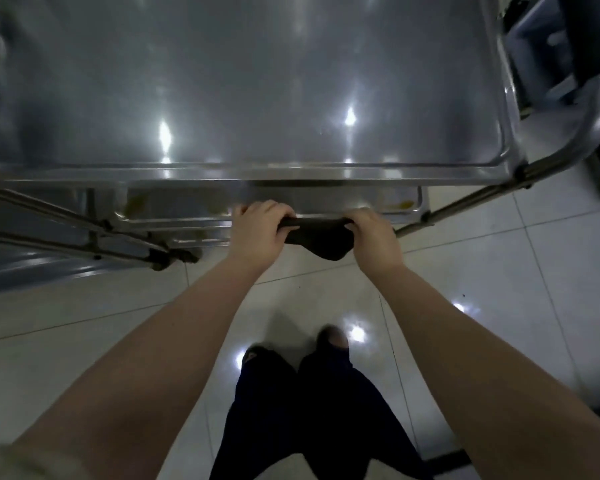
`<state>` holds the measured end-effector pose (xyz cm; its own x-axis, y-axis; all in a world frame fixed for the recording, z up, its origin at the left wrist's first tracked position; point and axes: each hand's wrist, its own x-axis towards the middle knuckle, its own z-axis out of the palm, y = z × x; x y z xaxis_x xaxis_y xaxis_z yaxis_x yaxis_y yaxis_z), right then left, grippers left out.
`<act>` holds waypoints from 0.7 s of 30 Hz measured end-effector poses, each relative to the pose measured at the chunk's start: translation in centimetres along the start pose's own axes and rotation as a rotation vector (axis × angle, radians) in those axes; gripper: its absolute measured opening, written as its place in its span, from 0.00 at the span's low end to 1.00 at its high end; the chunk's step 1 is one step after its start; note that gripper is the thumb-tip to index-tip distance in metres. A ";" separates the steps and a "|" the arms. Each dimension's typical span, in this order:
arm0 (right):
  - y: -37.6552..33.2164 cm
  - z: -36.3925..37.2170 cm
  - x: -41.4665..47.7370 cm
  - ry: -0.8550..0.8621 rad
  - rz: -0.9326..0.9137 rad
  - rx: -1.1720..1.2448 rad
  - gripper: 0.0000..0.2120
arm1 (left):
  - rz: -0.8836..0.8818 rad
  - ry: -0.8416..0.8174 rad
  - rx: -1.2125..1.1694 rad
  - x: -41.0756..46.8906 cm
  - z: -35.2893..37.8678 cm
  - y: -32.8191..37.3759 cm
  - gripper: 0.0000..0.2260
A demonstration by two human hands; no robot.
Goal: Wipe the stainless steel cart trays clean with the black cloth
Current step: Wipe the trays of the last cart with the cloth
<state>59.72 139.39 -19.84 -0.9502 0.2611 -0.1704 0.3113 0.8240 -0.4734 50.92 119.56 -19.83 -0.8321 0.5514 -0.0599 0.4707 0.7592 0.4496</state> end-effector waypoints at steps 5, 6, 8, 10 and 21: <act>5.9 1.2 7.2 0.022 0.113 -0.079 0.13 | -0.079 -0.005 -0.052 7.4 7.0 0.2 0.14; 7.0 1.2 8.8 0.002 0.175 -0.131 0.14 | -0.116 -0.013 -0.066 9.1 8.1 0.4 0.17; 9.3 1.4 11.5 -0.045 0.259 -0.196 0.16 | -0.174 -0.016 -0.080 12.6 10.6 0.3 0.19; 11.4 1.9 14.2 0.005 0.268 -0.235 0.15 | -0.180 -0.017 -0.116 16.5 12.8 -0.5 0.20; 23.9 14.5 15.4 0.423 -0.130 -0.099 0.12 | 0.344 0.262 0.109 17.0 26.0 -4.4 0.10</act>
<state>52.79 155.79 -46.24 -0.9110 0.3182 0.2625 0.2059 0.9022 -0.3791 42.38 134.61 -46.02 -0.6612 0.6829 0.3107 0.7497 0.5863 0.3068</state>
